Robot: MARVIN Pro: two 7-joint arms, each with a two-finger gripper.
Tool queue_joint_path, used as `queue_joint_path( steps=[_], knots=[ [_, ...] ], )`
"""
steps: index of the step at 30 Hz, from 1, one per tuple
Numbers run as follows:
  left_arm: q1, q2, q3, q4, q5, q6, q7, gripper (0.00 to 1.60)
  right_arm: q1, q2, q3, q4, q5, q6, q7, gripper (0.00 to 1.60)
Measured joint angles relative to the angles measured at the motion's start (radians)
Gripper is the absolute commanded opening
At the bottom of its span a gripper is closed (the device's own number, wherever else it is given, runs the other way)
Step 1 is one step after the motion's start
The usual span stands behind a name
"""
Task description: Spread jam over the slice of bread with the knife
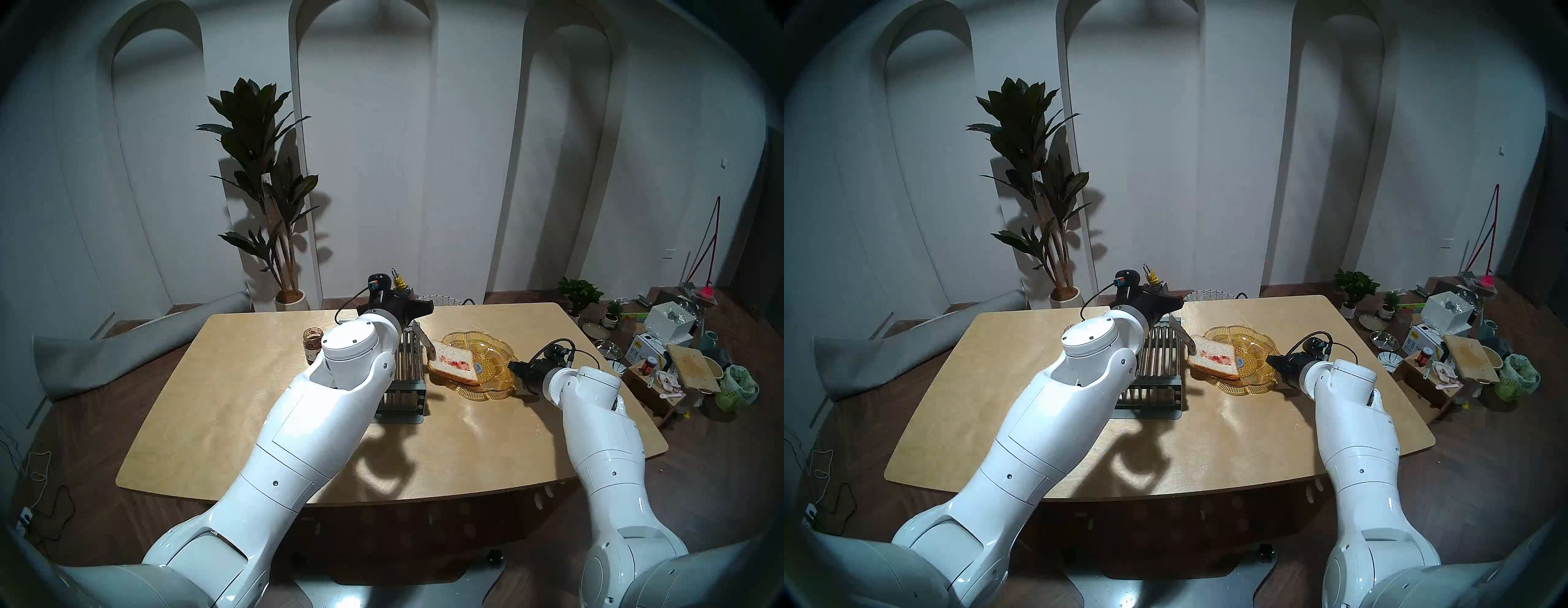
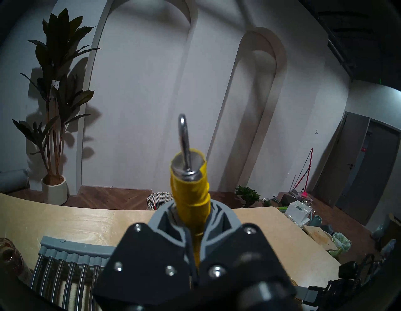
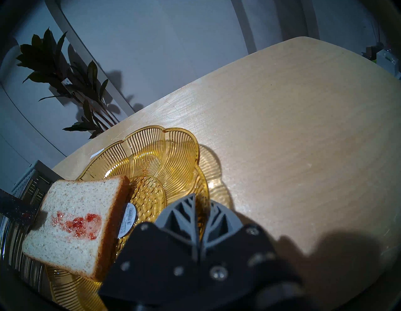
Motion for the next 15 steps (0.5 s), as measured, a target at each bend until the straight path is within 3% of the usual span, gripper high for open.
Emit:
queue_joint_path(
  steps=[7, 8, 9, 10, 15],
  knots=[
    [0.004, -0.001, -0.001, -0.08, -0.016, 0.0, -0.009, 0.0, -0.003, 0.001, -0.005, -0.003, 0.0, -0.001, 0.0, 0.0],
    [0.004, 0.0, 0.0, -0.088, -0.016, 0.0, -0.009, 0.0, -0.003, 0.001, -0.006, -0.004, 0.0, -0.001, 0.0, 0.52],
    [0.004, 0.002, 0.0, -0.101, -0.014, 0.0, -0.008, 0.0, -0.004, 0.001, -0.008, -0.005, -0.001, -0.001, 0.0, 1.19],
    [0.004, 0.007, 0.002, -0.115, -0.007, 0.001, -0.007, 0.0, -0.005, 0.001, -0.01, -0.006, -0.002, -0.001, 0.0, 1.6],
    [0.007, 0.03, 0.01, -0.162, 0.018, 0.019, 0.004, 0.0, -0.01, 0.0, -0.022, -0.014, -0.007, -0.006, 0.003, 1.6]
  ],
)
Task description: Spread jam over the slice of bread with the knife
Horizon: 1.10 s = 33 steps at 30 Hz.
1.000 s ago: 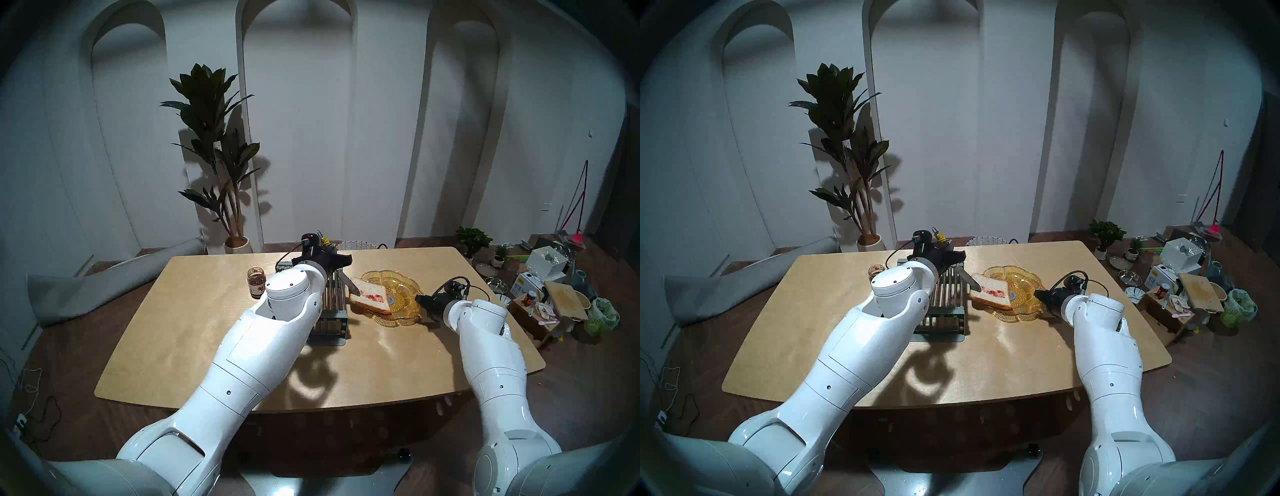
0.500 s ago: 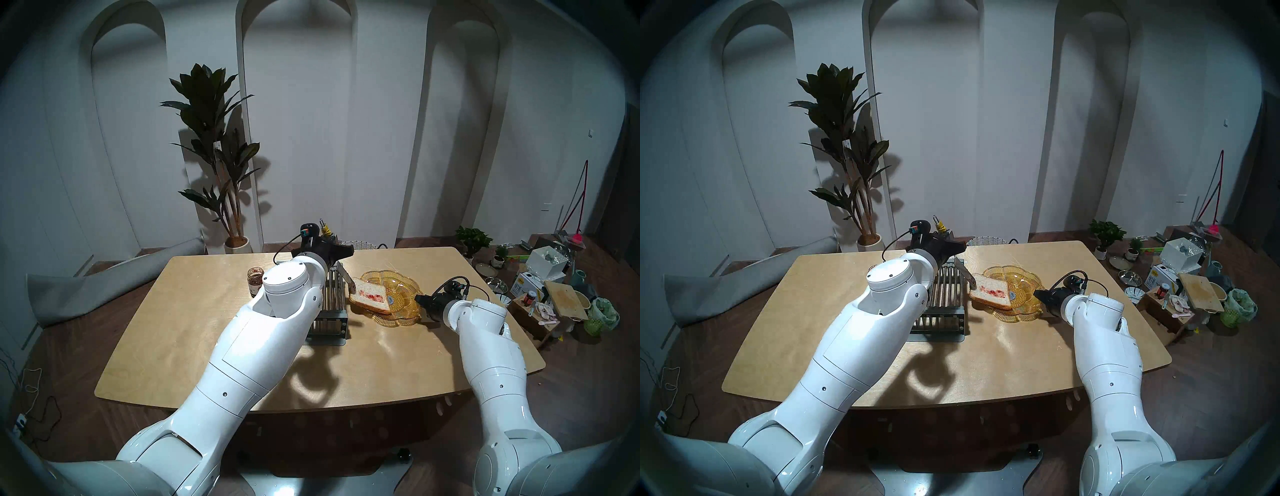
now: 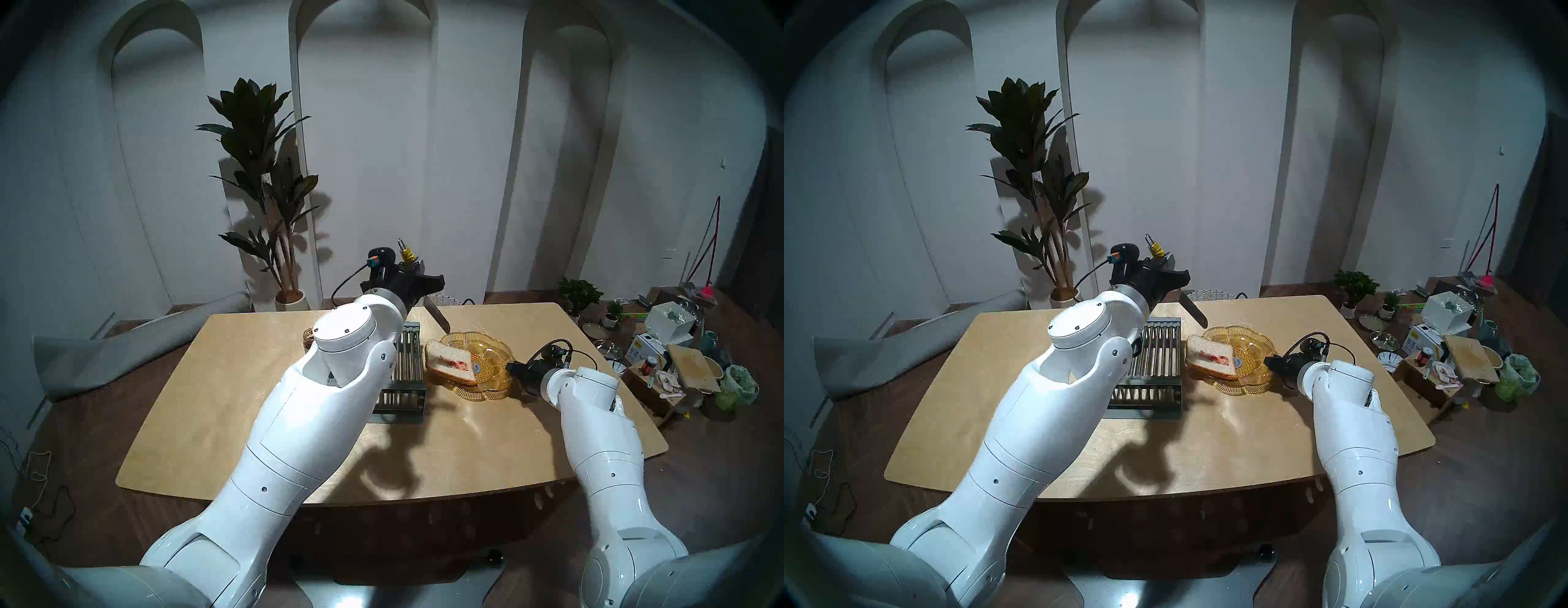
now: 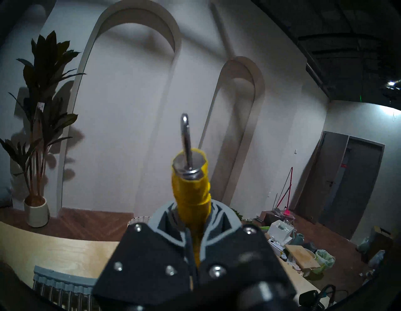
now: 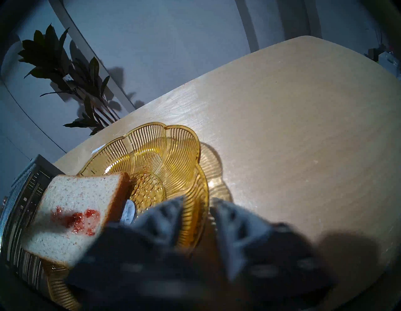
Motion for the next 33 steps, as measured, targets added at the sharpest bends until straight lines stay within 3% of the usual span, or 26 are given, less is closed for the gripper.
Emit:
queue_joint_path(
  steps=[7, 16, 26, 33],
  knots=[
    [0.01, 0.027, 0.011, -0.056, 0.022, 0.03, 0.024, 0.0, -0.013, 0.006, -0.001, -0.027, -0.003, 0.021, 0.005, 1.6],
    [0.029, 0.083, 0.007, -0.12, 0.083, 0.041, 0.067, 0.0, -0.048, 0.042, 0.06, -0.11, 0.023, 0.077, 0.034, 1.6],
    [0.043, 0.207, 0.038, -0.166, 0.204, 0.157, 0.057, 0.0, -0.038, 0.102, 0.159, -0.2, 0.042, 0.09, 0.052, 1.6],
    [0.067, 0.296, -0.004, -0.236, 0.254, 0.224, 0.021, 0.0, -0.026, 0.121, 0.168, -0.232, 0.036, 0.087, 0.048, 1.6]
  ],
)
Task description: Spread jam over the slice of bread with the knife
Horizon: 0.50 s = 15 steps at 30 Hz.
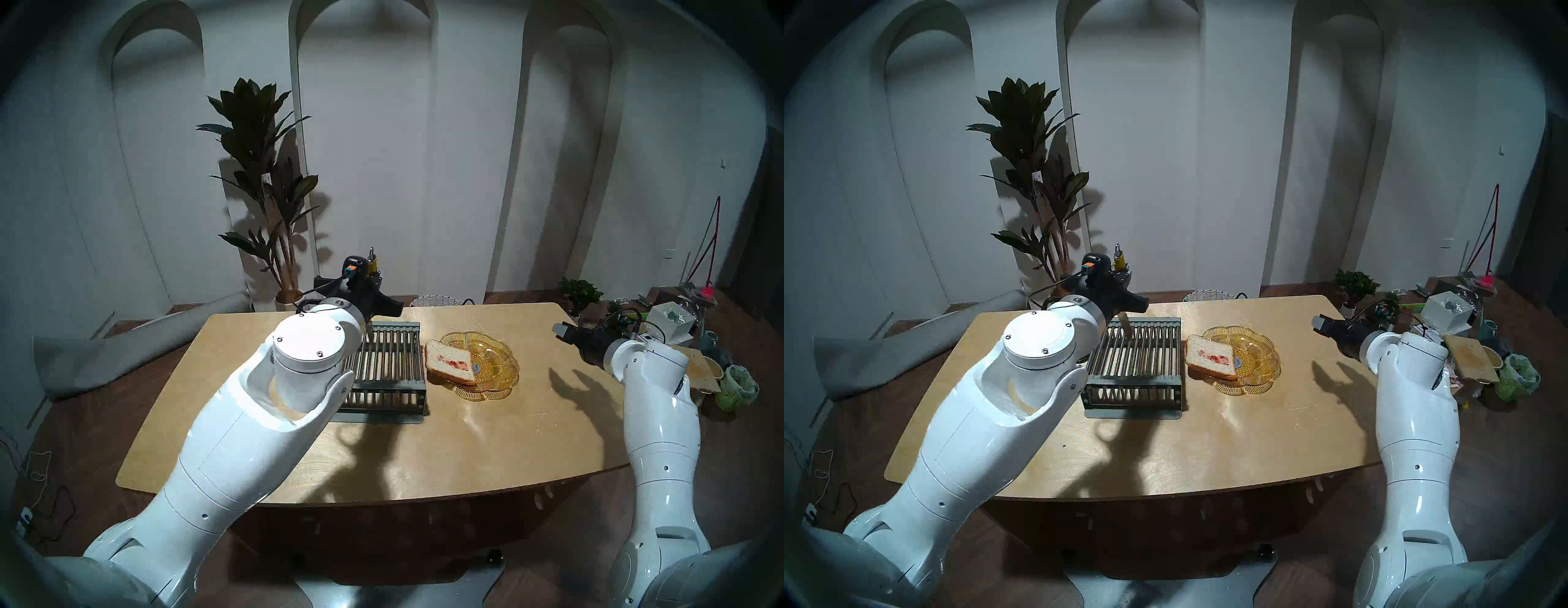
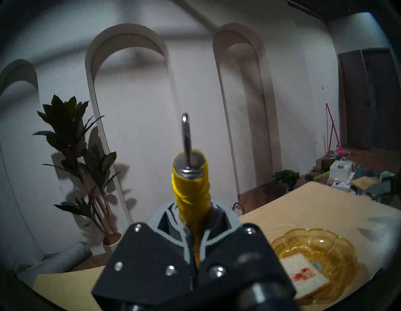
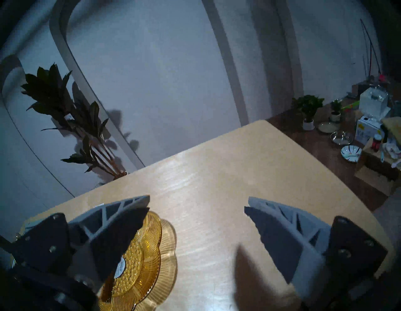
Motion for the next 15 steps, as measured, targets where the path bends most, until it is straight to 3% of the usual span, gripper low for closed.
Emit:
queue_joint_path(
  steps=[6, 15],
  knots=[
    [0.038, 0.073, -0.068, -0.073, -0.034, 0.014, -0.071, 0.0, 0.0, -0.011, -0.027, -0.016, -0.027, 0.0, -0.036, 1.6],
    [0.092, 0.132, -0.149, -0.094, -0.131, -0.002, -0.166, 0.0, -0.003, -0.051, -0.055, -0.052, -0.049, -0.001, -0.086, 1.6]
  ],
)
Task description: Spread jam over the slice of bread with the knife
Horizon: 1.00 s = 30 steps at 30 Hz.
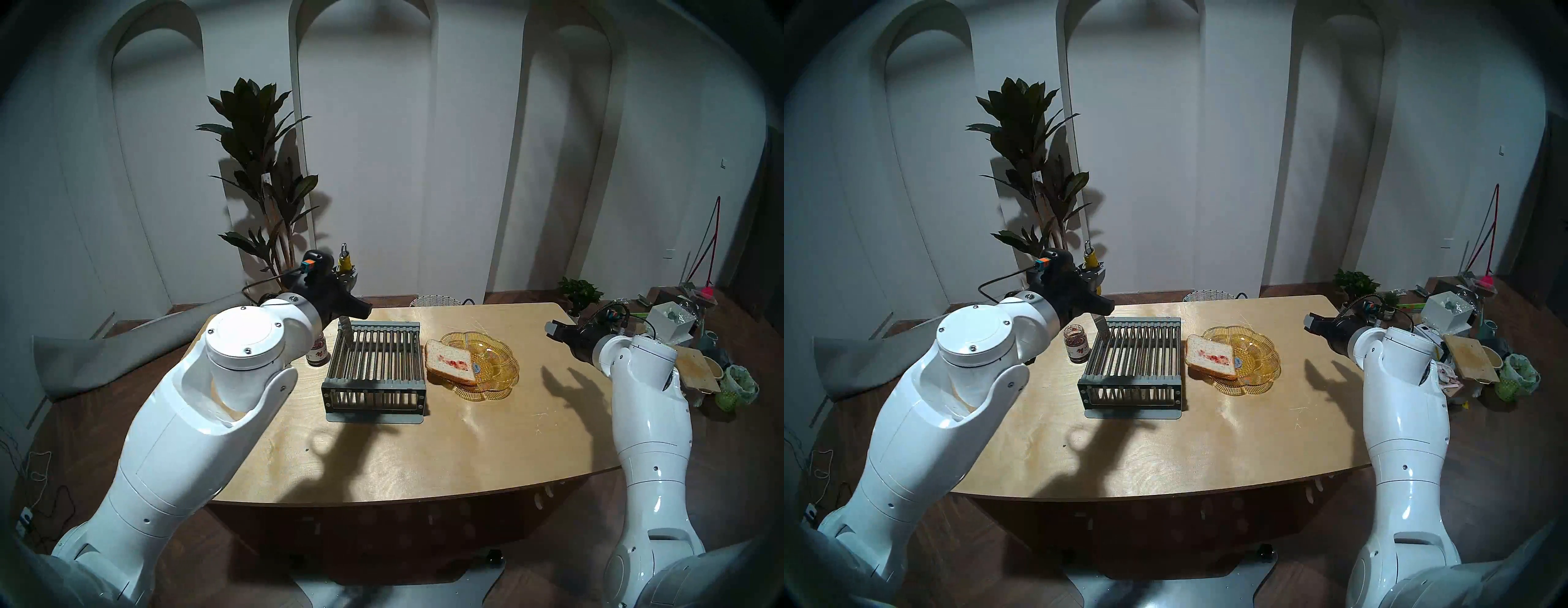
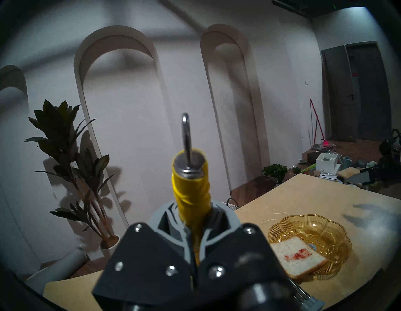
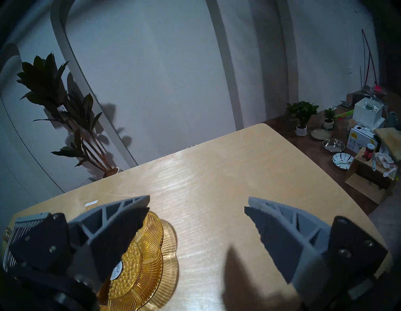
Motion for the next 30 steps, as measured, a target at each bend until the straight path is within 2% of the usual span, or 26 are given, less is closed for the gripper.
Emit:
queue_joint_path(
  steps=[15, 22, 30],
  knots=[
    [0.007, 0.026, -0.013, 0.072, -0.005, -0.019, -0.031, 0.0, -0.03, -0.046, -0.011, -0.051, -0.012, -0.005, -0.046, 1.6],
    [-0.007, 0.01, -0.011, 0.117, 0.001, -0.038, -0.041, 0.0, -0.045, -0.056, -0.017, -0.059, -0.018, -0.014, -0.062, 1.6],
    [-0.024, -0.008, -0.007, 0.123, 0.005, -0.051, -0.056, 0.0, -0.043, -0.059, -0.028, -0.048, -0.026, -0.031, -0.072, 1.6]
  ],
)
